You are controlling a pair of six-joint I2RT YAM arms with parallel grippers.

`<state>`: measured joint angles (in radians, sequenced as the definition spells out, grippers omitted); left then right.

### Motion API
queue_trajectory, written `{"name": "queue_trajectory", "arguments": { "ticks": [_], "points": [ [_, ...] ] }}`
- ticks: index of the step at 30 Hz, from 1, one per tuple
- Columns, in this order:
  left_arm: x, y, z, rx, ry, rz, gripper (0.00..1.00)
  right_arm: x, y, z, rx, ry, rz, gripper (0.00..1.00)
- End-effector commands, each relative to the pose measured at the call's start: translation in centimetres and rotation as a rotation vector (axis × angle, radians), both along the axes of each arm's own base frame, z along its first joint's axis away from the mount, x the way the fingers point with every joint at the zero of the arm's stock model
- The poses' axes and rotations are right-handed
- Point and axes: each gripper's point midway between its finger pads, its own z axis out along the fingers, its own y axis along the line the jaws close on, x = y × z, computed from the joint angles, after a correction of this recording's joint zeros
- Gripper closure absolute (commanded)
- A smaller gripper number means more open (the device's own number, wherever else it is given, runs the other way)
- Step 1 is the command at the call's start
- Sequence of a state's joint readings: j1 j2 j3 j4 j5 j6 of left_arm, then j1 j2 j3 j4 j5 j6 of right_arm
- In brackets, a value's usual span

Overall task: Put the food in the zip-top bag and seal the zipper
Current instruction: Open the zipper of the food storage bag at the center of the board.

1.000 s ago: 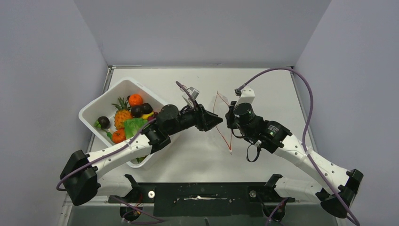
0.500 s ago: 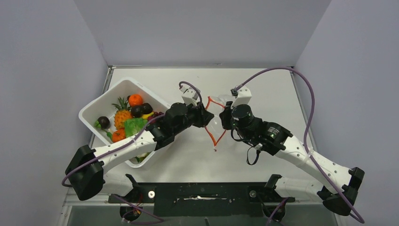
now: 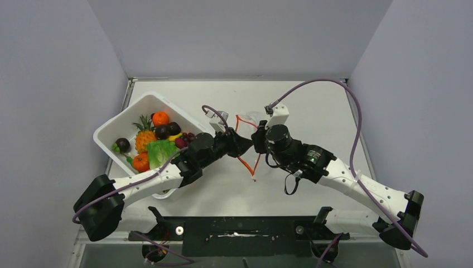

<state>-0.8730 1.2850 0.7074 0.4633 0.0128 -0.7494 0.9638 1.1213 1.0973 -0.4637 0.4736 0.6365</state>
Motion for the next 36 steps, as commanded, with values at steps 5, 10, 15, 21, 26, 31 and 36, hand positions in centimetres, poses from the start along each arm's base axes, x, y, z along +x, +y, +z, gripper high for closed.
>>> {"name": "queue_trajectory", "arguments": {
  "ticks": [5,10,15,21,26,31,36],
  "points": [
    [2.7,0.2,-0.7,0.068,0.019,0.107,0.82,0.2,0.1,3.4,0.106,-0.08,-0.022,1.0],
    [4.4,2.3,-3.8,0.284,0.073,0.222,0.82,0.0,-1.2,3.8,0.11,-0.096,-0.058,1.0],
    [4.6,2.9,-4.0,0.302,0.08,0.249,0.82,0.1,-1.3,3.1,0.1,-0.088,-0.063,1.0],
    [3.8,2.6,-2.0,0.242,0.056,0.217,0.8,0.6,-1.5,1.2,0.039,-0.072,-0.086,1.0],
    [1.5,2.3,1.8,0.039,-0.018,0.125,0.7,1.2,-2.2,-0.6,-0.024,-0.037,-0.11,1.0],
    [0.4,3.0,3.7,-0.007,-0.057,0.098,0.58,1.7,-3.1,-1.1,-0.038,-0.017,-0.121,1.0],
    [0.0,4.6,3.9,0.051,-0.052,0.125,0.41,1.8,-4.8,-0.9,-0.059,-0.005,-0.141,1.0]
  ]
}}
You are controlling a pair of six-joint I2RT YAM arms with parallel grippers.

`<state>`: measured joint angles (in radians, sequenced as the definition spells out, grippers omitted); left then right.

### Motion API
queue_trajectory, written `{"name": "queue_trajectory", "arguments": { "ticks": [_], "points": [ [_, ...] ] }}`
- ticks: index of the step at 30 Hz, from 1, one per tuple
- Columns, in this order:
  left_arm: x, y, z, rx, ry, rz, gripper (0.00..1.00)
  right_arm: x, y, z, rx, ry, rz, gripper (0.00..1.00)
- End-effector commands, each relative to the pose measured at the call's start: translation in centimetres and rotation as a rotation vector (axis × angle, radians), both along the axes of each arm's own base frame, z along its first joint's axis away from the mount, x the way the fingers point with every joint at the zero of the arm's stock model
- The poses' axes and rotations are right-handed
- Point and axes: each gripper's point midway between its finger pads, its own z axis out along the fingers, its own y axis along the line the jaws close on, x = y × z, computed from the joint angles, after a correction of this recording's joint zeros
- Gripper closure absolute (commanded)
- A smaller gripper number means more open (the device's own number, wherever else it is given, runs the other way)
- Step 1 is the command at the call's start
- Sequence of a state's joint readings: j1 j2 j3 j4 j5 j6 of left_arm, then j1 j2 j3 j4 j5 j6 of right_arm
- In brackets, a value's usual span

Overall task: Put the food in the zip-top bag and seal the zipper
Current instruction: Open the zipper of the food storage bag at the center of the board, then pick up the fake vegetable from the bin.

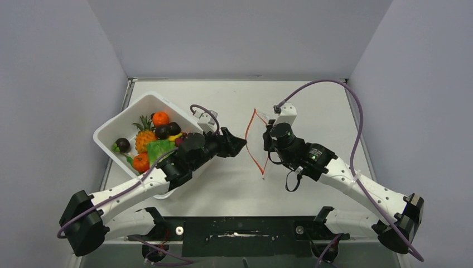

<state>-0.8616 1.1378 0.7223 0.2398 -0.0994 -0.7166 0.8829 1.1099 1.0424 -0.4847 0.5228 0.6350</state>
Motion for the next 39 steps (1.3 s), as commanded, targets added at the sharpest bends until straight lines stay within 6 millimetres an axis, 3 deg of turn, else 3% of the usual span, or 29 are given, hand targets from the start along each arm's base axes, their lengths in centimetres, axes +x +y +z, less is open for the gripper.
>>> {"name": "queue_trajectory", "arguments": {
  "ticks": [1,5,11,17,21,25,29,32,39],
  "points": [
    [-0.2,1.3,2.9,-0.009,-0.055,0.017,0.37,0.0,-1.6,1.6,0.002,-0.028,-0.024,1.0],
    [-0.4,3.9,2.7,0.082,-0.048,0.085,0.31,-0.6,-4.0,3.0,-0.012,-0.052,-0.064,1.0],
    [-0.9,10.0,2.5,0.29,-0.007,0.256,0.3,-1.6,-6.3,5.5,-0.016,-0.09,-0.094,1.0],
    [-2.2,17.4,2.3,0.463,0.072,0.481,0.28,-1.5,-5.5,4.7,-0.019,-0.076,-0.058,1.0],
    [-3.4,20.9,2.5,0.503,0.129,0.59,0.26,-1.3,-4.6,3.7,-0.014,-0.063,-0.028,1.0],
    [-3.7,23.4,2.1,0.564,0.176,0.669,0.25,-1.2,-4.2,3.3,-0.007,-0.064,-0.013,1.0],
    [-3.4,24.9,0.5,0.622,0.249,0.71,0.24,-1.3,-4.1,3.1,-0.012,-0.059,0.003,1.0],
    [-2.5,24.8,0.0,0.615,0.27,0.68,0.24,-1.2,-4.2,2.9,-0.021,-0.057,0.007,1.0],
    [0.7,28.6,-3.8,0.612,0.463,0.716,0.24,-1.1,-4.4,2.3,-0.033,-0.058,0.017,1.0]
  ]
}}
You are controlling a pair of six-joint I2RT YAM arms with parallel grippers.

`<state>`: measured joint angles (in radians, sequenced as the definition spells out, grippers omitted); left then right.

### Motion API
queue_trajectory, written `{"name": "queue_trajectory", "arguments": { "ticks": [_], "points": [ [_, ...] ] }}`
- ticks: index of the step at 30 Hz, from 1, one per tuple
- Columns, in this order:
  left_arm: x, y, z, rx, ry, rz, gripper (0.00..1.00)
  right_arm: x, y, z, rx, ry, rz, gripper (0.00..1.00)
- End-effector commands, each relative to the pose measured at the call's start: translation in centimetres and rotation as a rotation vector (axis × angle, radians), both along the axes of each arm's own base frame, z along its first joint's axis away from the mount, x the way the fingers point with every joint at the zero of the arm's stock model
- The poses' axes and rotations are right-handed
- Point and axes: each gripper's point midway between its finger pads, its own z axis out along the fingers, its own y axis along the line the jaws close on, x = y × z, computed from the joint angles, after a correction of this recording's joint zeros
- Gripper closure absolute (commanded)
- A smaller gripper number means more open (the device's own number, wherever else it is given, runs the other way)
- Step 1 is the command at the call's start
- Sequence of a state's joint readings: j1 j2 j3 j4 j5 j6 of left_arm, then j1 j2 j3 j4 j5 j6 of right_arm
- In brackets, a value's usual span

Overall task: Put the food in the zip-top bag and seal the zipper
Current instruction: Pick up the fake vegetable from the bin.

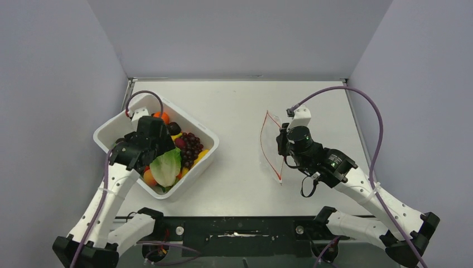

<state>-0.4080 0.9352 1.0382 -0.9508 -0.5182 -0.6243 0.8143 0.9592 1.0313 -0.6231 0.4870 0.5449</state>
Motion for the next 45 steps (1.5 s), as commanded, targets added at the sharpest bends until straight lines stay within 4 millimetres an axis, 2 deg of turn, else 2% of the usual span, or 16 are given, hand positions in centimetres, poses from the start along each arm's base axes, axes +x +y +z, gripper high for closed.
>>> {"name": "queue_trajectory", "arguments": {
  "ticks": [1,12,17,20,27,36,42,45],
  "points": [
    [2.3,1.1,-2.0,-0.092,0.079,-0.01,0.23,0.7,0.4,1.0,0.032,-0.049,0.022,1.0],
    [3.7,-0.3,-6.1,-0.18,0.2,-0.079,0.22,1.5,0.0,1.2,0.016,-0.065,0.038,1.0],
    [3.8,0.1,-6.7,-0.156,0.23,-0.065,0.31,1.7,-0.2,1.3,0.029,-0.072,0.037,1.0],
    [3.8,0.5,-6.0,-0.134,0.227,-0.062,0.43,1.7,-0.2,1.3,0.039,-0.072,0.033,1.0],
    [3.8,0.2,-2.5,-0.151,0.125,-0.089,0.69,1.7,0.8,0.0,0.061,-0.027,0.054,1.0],
    [4.1,-0.8,4.4,-0.207,-0.116,-0.152,0.8,2.0,0.9,-0.1,0.071,-0.025,0.042,1.0],
    [4.5,-2.6,9.0,-0.275,-0.34,-0.254,0.81,2.1,1.5,-1.2,0.091,0.016,0.036,1.0],
    [4.2,-3.6,10.6,-0.319,-0.423,-0.305,0.82,2.2,2.2,-1.5,0.105,0.037,0.048,0.98]
  ]
}}
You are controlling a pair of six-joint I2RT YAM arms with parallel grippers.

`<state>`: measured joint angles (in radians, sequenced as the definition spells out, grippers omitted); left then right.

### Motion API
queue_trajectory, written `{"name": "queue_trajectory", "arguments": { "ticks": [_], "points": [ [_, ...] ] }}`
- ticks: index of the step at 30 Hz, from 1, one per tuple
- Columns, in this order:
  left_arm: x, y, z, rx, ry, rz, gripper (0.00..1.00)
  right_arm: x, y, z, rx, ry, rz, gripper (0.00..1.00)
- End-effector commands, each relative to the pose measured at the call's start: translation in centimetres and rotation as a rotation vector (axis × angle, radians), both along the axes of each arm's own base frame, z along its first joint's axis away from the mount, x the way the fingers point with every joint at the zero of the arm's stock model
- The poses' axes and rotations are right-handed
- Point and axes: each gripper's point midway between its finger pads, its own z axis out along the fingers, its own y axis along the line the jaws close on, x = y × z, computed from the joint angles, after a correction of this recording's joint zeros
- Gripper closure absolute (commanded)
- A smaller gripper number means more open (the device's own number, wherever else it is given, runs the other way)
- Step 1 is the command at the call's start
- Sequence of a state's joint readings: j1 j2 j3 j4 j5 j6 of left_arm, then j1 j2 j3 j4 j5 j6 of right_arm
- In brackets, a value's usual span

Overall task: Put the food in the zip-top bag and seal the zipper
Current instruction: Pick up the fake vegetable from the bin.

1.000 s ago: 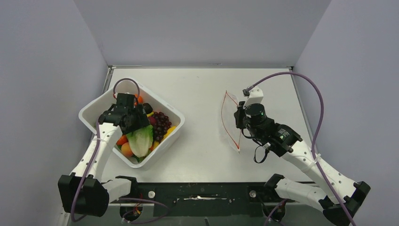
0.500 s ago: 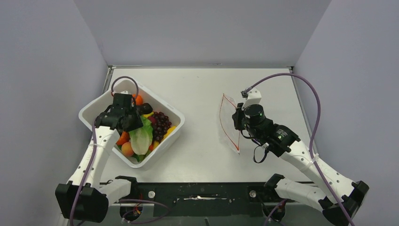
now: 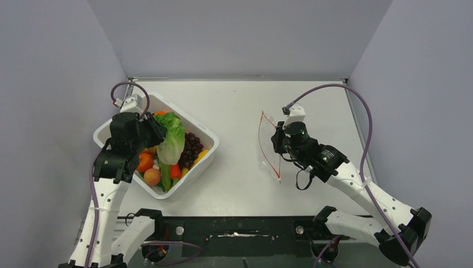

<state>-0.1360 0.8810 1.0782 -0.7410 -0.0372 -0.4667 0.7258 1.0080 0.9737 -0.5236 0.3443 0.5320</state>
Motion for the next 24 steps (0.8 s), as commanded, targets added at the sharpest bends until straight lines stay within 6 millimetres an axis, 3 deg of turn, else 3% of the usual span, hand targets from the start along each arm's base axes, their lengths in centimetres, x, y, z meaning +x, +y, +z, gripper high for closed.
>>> {"name": "queue_trajectory", "arguments": {
  "ticks": [1,8,12,17,21,24],
  "points": [
    [1.0,-2.2,5.8,-0.101,-0.258,-0.1,0.82,0.7,1.5,0.8,0.074,-0.009,0.012,0.98],
    [-0.5,-4.5,8.6,-0.207,-0.391,-0.209,0.82,1.6,4.1,-0.1,0.121,0.025,0.065,0.86],
    [-1.3,-6.4,9.2,-0.271,-0.443,-0.319,0.83,2.1,4.5,-0.8,0.095,0.047,0.064,0.89],
    [-2.5,-8.5,11.0,-0.366,-0.548,-0.447,0.82,2.4,5.8,1.0,0.174,0.012,0.091,0.9],
    [-3.4,-9.4,12.5,-0.436,-0.63,-0.511,0.82,2.2,7.3,1.8,0.268,0.007,0.129,1.0],
    [-3.9,-9.7,14.0,-0.478,-0.704,-0.536,0.82,2.1,8.6,2.2,0.344,0.018,0.153,1.0]
  ]
}}
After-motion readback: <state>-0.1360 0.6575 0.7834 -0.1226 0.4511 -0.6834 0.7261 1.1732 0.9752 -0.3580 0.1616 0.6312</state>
